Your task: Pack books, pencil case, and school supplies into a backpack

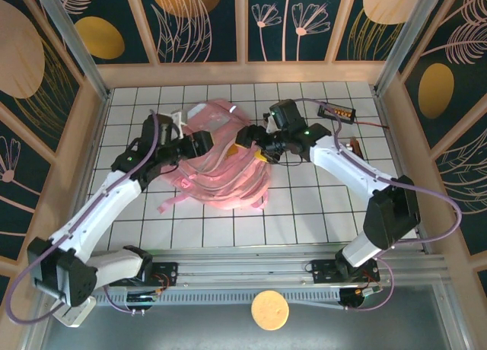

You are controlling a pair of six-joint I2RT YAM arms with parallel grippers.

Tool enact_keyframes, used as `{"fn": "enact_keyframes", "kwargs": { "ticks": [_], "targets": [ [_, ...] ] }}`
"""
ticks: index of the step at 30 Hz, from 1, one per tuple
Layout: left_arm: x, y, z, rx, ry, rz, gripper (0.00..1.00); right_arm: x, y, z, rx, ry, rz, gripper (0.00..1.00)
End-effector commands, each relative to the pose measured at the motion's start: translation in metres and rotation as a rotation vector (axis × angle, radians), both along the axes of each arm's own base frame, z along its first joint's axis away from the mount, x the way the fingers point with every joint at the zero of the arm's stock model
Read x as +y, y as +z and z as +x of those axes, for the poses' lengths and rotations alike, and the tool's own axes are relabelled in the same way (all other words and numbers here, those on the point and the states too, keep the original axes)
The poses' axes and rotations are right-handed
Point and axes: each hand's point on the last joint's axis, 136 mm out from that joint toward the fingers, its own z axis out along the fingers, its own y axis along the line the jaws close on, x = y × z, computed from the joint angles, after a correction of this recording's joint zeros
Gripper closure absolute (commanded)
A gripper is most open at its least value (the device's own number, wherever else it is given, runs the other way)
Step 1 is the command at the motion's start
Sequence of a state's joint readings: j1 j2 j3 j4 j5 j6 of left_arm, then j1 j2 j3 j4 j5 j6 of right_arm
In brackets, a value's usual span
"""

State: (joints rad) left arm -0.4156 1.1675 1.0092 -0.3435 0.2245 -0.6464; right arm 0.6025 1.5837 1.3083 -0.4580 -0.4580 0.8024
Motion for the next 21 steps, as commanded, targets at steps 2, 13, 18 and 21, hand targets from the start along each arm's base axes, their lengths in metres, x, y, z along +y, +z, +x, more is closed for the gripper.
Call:
{"fn": "enact_keyframes", "kwargs": {
  "ticks": [2, 13, 18, 21],
  "targets": [
    [0.003, -0.038, -0.007, 0.113, 0.025, -0.032, 0.33, -0.003, -0.036, 0.01, 0.049, -0.023, -0.109, 0.12],
    [-0.016, -0.042, 0.019, 0.121, -0.047, -0.014, 0.35, -0.001, -0.081, 0.021, 0.139, -0.029, -0.208, 0.15],
    [-0.03, -0.049, 0.025, 0.146, -0.082, -0.044, 0.41, -0.002, -0.057, 0.004, 0.07, 0.001, -0.097, 0.02],
    [-0.041, -0.054, 0.027, 0.156, -0.111, -0.028, 0.46, -0.004, -0.048, -0.003, 0.056, -0.01, -0.037, 0.01]
  ]
}}
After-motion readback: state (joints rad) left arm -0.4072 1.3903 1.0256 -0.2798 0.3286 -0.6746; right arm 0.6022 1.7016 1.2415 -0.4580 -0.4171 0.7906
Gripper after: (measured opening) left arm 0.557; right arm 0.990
